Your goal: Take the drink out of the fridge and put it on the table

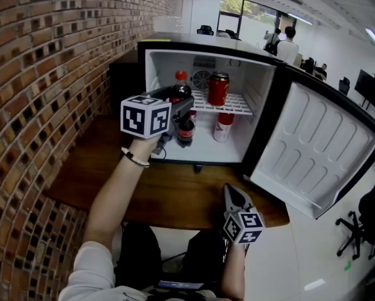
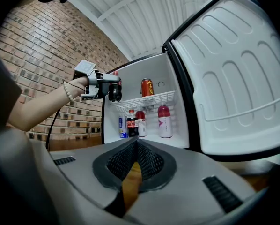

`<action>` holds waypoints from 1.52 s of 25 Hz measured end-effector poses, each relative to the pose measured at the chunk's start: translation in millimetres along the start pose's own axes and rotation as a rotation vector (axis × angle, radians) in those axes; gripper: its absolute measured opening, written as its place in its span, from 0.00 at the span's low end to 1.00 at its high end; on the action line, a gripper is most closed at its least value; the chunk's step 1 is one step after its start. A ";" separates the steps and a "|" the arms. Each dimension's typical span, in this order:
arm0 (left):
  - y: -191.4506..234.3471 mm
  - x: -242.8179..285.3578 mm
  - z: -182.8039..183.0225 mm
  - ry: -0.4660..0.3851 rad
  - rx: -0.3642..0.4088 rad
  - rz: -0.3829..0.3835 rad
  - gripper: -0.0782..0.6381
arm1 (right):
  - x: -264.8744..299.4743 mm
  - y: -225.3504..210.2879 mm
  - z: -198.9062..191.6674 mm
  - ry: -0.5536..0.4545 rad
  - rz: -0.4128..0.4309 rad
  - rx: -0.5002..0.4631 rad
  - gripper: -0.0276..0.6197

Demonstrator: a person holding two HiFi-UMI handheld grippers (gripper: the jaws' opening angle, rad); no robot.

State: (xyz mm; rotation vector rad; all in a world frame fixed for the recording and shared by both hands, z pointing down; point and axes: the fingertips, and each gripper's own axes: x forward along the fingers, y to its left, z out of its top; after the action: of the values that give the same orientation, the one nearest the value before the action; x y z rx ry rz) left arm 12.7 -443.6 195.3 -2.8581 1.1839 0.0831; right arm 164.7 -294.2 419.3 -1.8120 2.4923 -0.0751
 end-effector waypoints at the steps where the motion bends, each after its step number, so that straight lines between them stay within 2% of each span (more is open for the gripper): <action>1: -1.8 -6.9 -6.0 0.000 -0.002 -0.003 0.53 | 0.5 1.7 0.0 0.000 0.003 -0.001 0.07; 5: -4.7 -33.4 -35.5 0.004 -0.022 -0.007 0.53 | 2.3 8.5 0.5 0.000 0.013 -0.006 0.07; 13: 7.3 -83.5 -117.4 0.027 -0.058 0.043 0.53 | 1.8 13.0 1.4 0.006 0.019 -0.014 0.07; 21: 38.4 -121.5 -197.5 0.100 -0.103 0.148 0.53 | 5.0 16.8 -3.3 0.016 0.026 -0.013 0.07; 25: 51.9 -135.8 -218.5 0.100 -0.109 0.186 0.53 | 6.1 18.5 -4.3 0.018 0.026 -0.013 0.07; 32: 69.8 -149.4 -240.7 0.084 -0.070 0.257 0.53 | 6.7 18.0 -6.1 0.025 0.023 -0.017 0.07; 38: 71.2 -152.9 -248.3 0.080 -0.062 0.267 0.53 | 5.4 15.3 -5.0 0.024 0.018 -0.020 0.07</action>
State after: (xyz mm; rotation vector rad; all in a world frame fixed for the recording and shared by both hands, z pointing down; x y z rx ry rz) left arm -137.7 -401.9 451.6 -2.7595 1.5996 0.0155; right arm 148.2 -294.6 423.1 -1.8065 2.5344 -0.0725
